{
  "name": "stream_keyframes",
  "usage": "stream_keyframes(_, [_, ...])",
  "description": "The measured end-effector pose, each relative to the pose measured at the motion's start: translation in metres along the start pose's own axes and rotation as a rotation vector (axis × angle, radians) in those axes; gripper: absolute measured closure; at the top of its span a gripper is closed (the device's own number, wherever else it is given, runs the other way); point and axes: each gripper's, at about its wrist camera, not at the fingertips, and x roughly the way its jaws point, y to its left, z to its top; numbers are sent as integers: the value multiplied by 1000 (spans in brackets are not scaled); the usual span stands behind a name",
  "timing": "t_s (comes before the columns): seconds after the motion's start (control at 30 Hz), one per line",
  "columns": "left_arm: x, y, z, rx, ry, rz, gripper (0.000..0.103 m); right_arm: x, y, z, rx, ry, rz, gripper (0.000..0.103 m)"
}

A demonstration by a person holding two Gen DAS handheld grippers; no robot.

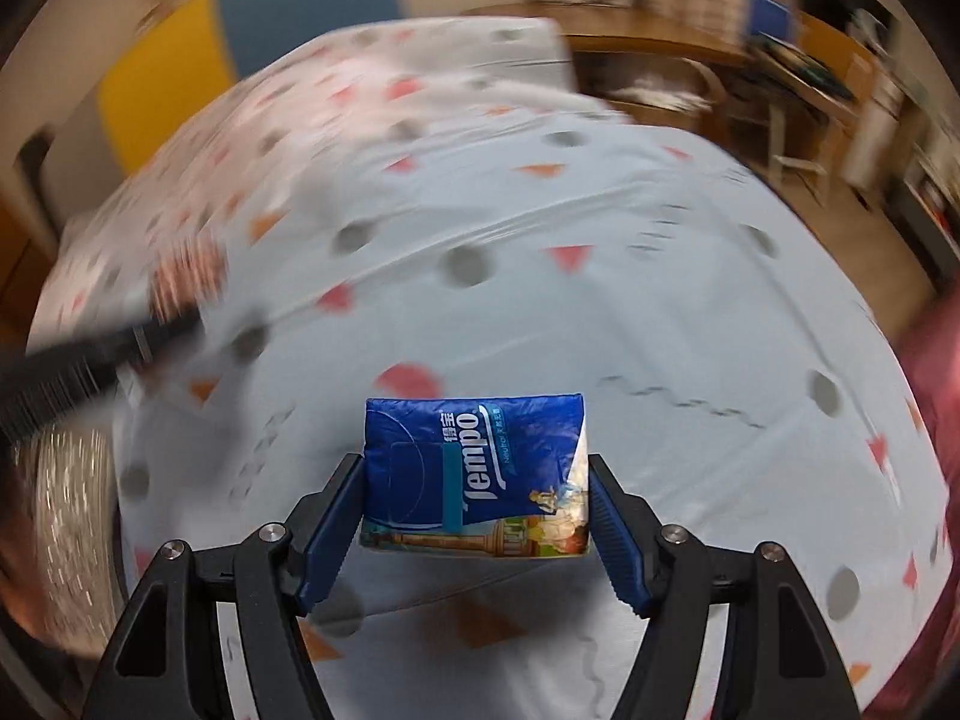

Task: Organize soft objects
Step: 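Grasp the brown scrunchie with the left tool while the right tool grasps the blue Tempo tissue pack, then carry the brown scrunchie into the gold tray and open the left tool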

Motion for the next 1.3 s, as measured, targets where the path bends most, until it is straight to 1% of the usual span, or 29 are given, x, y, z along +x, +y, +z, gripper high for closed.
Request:
stream_keyframes(0.07, [-16, 20, 5, -44, -21, 32, 87, 3, 18, -5, -87, 2, 4, 31])
stream_keyframes(0.17, [-50, 68, 10, -135, -55, 78, 87, 6, 37, -12, -181, -1, 16, 31])
stream_keyframes(0.27, [-83, 109, 5, -185, -98, 141, 87, 8, 51, -19, -256, 6, 7, 31])
stream_keyframes(0.37, [-115, 156, -8, -249, -128, 191, 87, 12, 60, -25, -308, 15, 2, 31])
stream_keyframes(0.43, [-137, 189, -22, -295, -150, 222, 87, 14, 65, -28, -336, 15, 1, 31])
stream_keyframes(0.53, [-164, 227, -47, -345, -185, 261, 87, 14, 70, -31, -356, 9, 2, 31])
stream_keyframes(0.6, [-183, 252, -69, -375, -206, 287, 87, 14, 71, -32, -355, 11, -3, 31])
stream_keyframes(0.73, [-213, 289, -118, -414, -243, 328, 86, 15, 69, -30, -327, 20, 3, 31])
stream_keyframes(0.83, [-228, 311, -161, -442, -254, 348, 86, 16, 68, -29, -309, 27, 4, 31])
stream_keyframes(0.93, [-239, 333, -212, -493, -262, 400, 86, 17, 68, -28, -298, 32, 0, 31])
stream_keyframes(1.0, [-241, 344, -244, -533, -254, 406, 86, 18, 68, -29, -297, 31, -5, 31])
stream_keyframes(1.07, [-243, 352, -276, -566, -244, 440, 86, 18, 71, -30, -307, 26, -19, 31])
stream_keyframes(1.17, [-242, 359, -316, -602, -227, 473, 86, 18, 73, -30, -310, 28, -31, 31])
stream_keyframes(1.3, [-241, 357, -352, -622, -233, 520, 85, 19, 73, -30, -279, 44, -42, 31])
